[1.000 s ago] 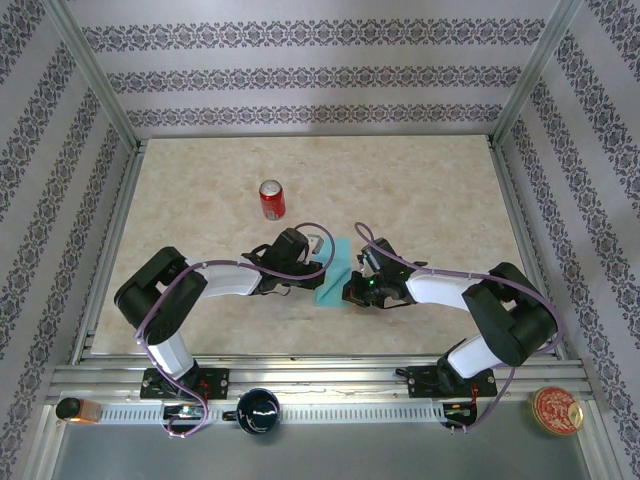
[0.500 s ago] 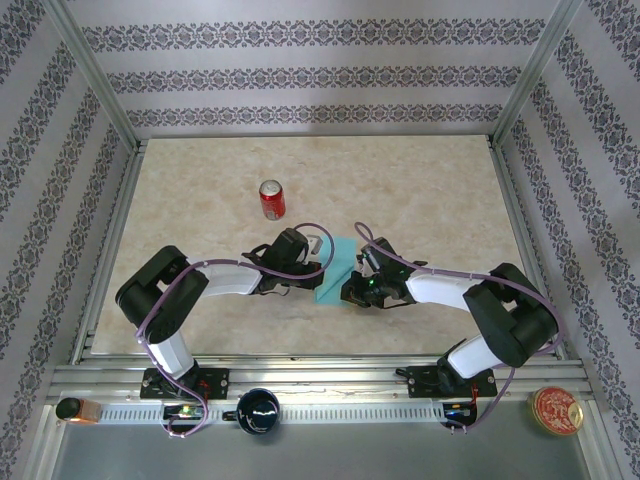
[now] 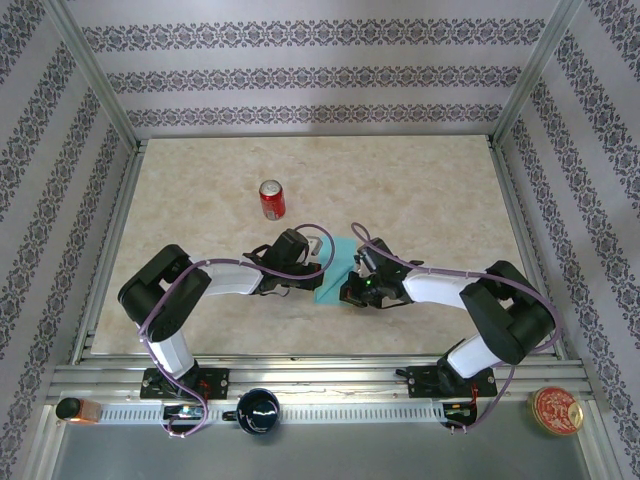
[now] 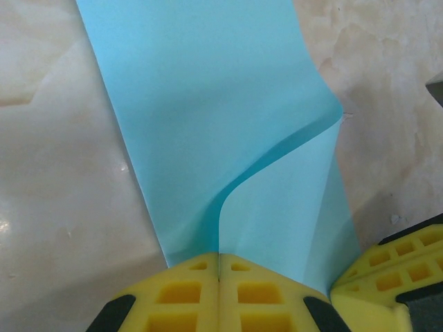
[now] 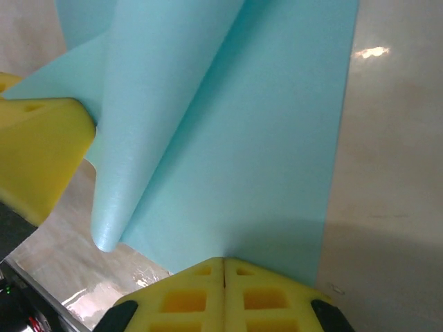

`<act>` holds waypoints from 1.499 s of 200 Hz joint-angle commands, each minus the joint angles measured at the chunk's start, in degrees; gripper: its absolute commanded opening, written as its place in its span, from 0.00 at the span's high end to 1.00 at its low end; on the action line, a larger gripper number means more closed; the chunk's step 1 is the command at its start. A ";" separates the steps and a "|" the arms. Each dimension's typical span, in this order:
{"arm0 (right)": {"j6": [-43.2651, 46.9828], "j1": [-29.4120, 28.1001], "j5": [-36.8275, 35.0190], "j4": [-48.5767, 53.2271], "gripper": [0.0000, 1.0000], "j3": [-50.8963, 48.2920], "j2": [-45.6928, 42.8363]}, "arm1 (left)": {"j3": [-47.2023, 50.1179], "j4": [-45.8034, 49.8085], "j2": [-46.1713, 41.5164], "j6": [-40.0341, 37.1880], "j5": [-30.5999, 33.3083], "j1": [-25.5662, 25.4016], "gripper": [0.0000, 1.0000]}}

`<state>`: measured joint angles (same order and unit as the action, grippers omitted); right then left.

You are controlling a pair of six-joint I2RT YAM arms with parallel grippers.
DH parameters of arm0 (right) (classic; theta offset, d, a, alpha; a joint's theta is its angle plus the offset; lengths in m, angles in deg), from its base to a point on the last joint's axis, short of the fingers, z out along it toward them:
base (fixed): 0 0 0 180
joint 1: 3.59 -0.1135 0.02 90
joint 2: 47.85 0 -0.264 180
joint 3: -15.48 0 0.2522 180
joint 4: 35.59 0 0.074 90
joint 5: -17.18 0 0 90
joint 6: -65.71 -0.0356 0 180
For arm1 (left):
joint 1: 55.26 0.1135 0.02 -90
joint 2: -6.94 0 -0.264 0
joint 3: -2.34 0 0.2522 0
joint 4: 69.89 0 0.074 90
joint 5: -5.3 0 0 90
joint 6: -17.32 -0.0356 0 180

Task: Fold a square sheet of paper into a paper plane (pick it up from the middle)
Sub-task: Fold the triangle a second time at the center of the table.

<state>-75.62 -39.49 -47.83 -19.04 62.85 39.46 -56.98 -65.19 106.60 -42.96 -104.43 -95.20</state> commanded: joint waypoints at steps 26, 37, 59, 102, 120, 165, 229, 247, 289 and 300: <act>4.22 0.43 -2.96 6.41 0.96 1.15 2.38 | -1.08 -0.11 0.47 -3.53 -1.85 0.83 0.99; 4.55 0.56 -2.64 6.72 0.97 1.33 2.60 | -1.50 0.55 0.70 -4.43 -1.20 0.83 0.99; 5.00 0.78 -2.15 6.88 0.97 1.55 2.86 | -2.51 2.25 1.37 -6.12 -0.15 0.83 0.99; 5.37 0.91 -1.88 7.31 0.97 1.90 2.78 | -3.57 2.25 2.37 -6.57 0.57 0.85 0.99; 5.45 0.93 -1.79 7.49 0.97 1.90 2.62 | -3.66 2.47 2.35 -6.51 1.34 0.92 0.99; 5.49 1.01 -1.79 7.63 0.97 1.88 2.60 | -3.41 2.64 2.23 -6.11 2.32 0.92 0.99; 5.46 1.11 -1.88 7.79 0.97 1.81 2.52 | -3.17 3.06 2.11 -4.37 3.24 1.27 0.99; 5.36 1.10 -1.88 7.76 0.97 1.73 2.43 | -3.30 3.10 2.59 -4.10 2.94 1.36 0.99; 5.40 1.11 -1.79 7.72 0.96 1.81 2.52 | -3.98 2.68 3.77 -4.33 1.09 1.45 0.98; 5.36 1.17 -1.70 7.76 0.96 1.90 2.52 | -4.31 2.97 4.09 -4.56 0.96 1.45 0.98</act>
<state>-70.94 -38.96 -47.65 -15.83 64.93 40.50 -59.60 -63.46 109.00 -47.77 -102.72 -94.52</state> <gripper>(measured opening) 0.064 0.050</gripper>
